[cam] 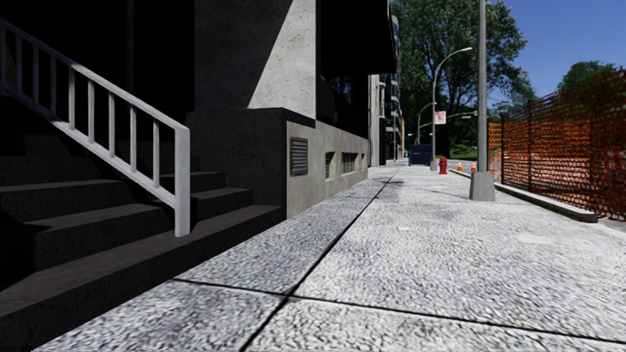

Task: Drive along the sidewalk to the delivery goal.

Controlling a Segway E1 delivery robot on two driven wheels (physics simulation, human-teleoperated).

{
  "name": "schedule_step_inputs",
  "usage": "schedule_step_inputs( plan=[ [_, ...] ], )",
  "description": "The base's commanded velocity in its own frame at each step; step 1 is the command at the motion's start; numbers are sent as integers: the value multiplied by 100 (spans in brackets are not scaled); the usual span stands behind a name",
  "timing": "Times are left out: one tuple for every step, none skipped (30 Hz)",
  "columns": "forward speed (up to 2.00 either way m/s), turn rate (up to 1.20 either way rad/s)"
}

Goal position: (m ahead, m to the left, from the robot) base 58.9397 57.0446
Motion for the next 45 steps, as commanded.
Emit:
schedule_step_inputs(
  plan=[
    [55,-113],
    [98,-24],
    [98,-24],
    [126,-4],
    [145,0],
    [167,0],
    [200,0],
    [200,0],
    [200,0],
    [200,0],
    [200,0],
    [200,0],
    [200,0],
    [200,0],
    [200,0],
    [200,0],
    [200,0],
    [200,0],
    [200,0],
    [200,0],
    [200,0],
    [200,0],
    [200,0],
    [200,0],
    [200,0],
    [200,0],
    [200,0],
    [200,0],
    [200,-9],
    [200,-60],
    [200,-60],
    [200,-101],
    [200,-110],
    [200,-113],
    [200,-115],
    [200,-112],
    [200,0],
    [200,0],
    [200,0],
    [200,0],
    [200,0],
    [200,0],
    [200,0],
    [200,0],
    [200,0]
  ],
)
